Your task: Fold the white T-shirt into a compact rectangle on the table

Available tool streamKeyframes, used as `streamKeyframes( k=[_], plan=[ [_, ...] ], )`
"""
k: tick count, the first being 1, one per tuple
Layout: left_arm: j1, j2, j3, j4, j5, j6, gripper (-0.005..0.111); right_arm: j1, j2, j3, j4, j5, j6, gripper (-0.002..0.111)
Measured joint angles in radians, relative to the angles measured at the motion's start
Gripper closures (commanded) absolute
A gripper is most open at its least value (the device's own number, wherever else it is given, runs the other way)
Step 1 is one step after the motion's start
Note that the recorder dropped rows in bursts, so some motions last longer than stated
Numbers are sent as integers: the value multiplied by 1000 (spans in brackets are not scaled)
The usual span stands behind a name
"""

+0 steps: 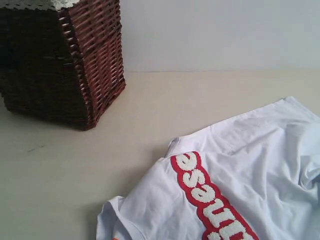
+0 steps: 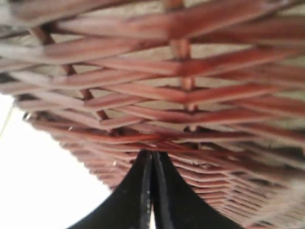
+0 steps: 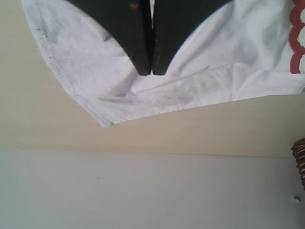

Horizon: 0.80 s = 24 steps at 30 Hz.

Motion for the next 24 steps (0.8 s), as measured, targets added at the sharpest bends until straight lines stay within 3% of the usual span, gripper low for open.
streamKeyframes(
  k=[10,19,24],
  plan=[
    [-23,2,0,-4,277,-24,107,0,0,0,0,0,0,108],
    [-39,-29,0,2,278,-30,107,0,0,0,0,0,0,108],
    [-37,-167,14,157,449,-178,107,0,0,0,0,0,0,108]
  ],
)
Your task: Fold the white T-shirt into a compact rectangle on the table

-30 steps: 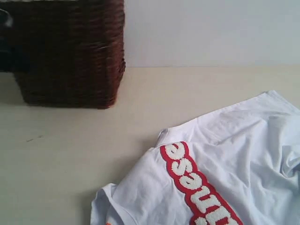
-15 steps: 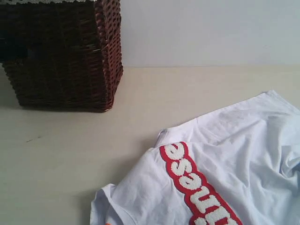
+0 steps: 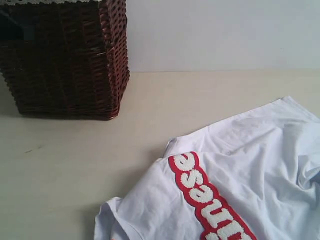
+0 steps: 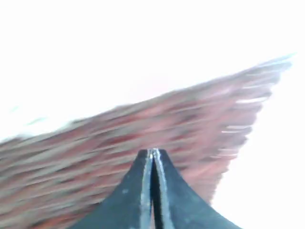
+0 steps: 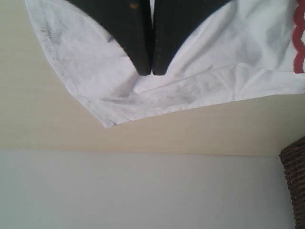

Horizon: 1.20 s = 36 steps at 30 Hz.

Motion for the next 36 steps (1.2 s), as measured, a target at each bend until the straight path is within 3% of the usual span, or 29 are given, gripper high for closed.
streamKeyframes(
  k=[5,8,11,20,25,36],
  plan=[
    [-7,-42,95,225,521,-218,107,0,0,0,0,0,0,108],
    [-22,5,183,346,671,-188,107,0,0,0,0,0,0,108],
    [-26,69,253,418,665,-94,104,0,0,0,0,0,2,108],
    [-26,239,280,372,577,77,64,0,0,0,0,0,2,108],
    [-41,298,280,356,574,88,62,0,0,0,0,0,2,108],
    [-156,408,280,370,578,90,62,0,0,0,0,0,2,108]
  ],
)
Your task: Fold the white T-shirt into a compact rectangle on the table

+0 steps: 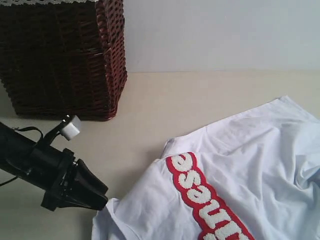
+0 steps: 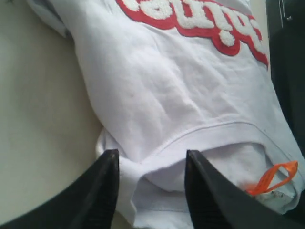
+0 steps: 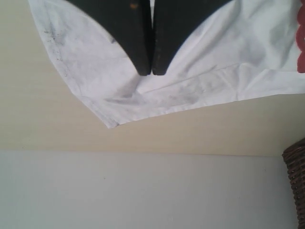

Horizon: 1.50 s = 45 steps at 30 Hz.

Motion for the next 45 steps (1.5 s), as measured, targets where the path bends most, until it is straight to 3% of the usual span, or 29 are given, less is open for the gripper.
streamKeyframes(
  k=[6,12,23,30,33,39,45],
  plan=[
    [-50,36,0,0,-2,0,65,0,0,0,0,0,0,108],
    [-80,43,0,-6,-54,0,107,0,0,0,0,0,0,108],
    [-91,22,0,-4,-84,17,107,0,0,0,0,0,0,108],
    [-91,-92,0,-21,2,150,107,0,0,0,0,0,0,108],
    [-92,-111,0,-29,-57,153,100,0,0,0,0,0,0,108],
    [-96,-111,0,-31,-347,80,52,0,0,0,0,0,0,108],
    [-103,-111,0,-48,-301,-183,51,0,0,0,0,0,0,108]
  ],
)
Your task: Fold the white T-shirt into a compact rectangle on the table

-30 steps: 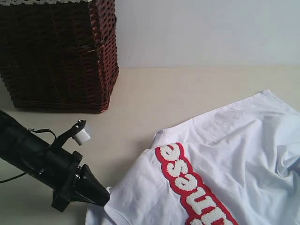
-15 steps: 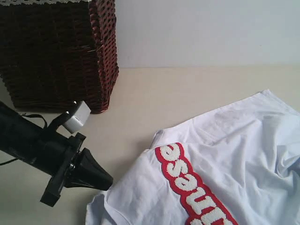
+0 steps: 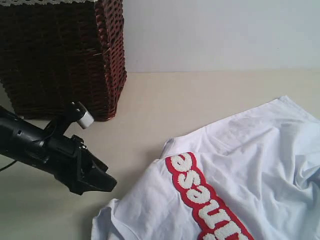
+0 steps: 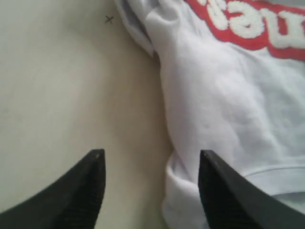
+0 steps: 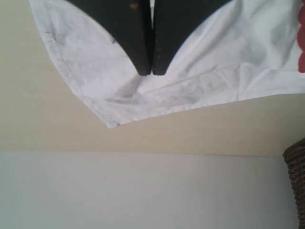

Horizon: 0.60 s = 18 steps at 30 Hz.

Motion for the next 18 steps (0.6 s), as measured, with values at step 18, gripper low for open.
streamKeyframes(
  k=[18],
  plan=[
    [-72,58,0,122,67,-197,61,0,0,0,0,0,0,108]
  ],
)
